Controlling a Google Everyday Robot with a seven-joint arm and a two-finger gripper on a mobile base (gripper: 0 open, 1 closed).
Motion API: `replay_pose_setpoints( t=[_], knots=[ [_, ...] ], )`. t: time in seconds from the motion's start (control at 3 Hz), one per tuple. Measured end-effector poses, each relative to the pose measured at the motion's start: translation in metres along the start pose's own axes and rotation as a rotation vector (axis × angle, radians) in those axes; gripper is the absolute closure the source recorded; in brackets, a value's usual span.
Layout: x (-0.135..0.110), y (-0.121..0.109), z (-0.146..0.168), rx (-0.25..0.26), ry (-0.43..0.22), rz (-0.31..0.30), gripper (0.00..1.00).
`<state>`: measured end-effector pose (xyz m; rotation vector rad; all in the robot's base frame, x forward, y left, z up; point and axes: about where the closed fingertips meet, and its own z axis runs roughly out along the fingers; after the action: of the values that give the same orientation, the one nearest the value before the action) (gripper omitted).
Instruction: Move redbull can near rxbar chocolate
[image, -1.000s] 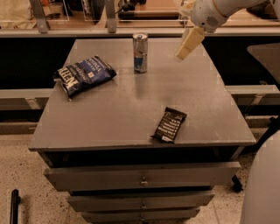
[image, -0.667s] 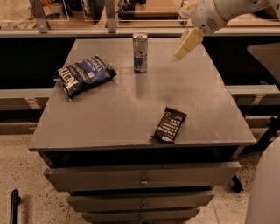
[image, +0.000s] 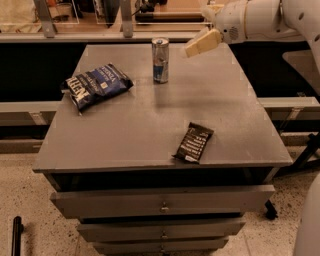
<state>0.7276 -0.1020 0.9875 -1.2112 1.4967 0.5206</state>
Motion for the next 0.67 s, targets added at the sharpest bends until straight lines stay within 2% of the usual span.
replay_pose_setpoints(
  t=[0.33, 0.67],
  knots=[
    [-0.018, -0.006, 0.022, 0.010, -0.125, 0.036, 0.00],
    [-0.033, 0.003, 0.049, -0.026, -0.176, 0.048, 0.00]
  ],
)
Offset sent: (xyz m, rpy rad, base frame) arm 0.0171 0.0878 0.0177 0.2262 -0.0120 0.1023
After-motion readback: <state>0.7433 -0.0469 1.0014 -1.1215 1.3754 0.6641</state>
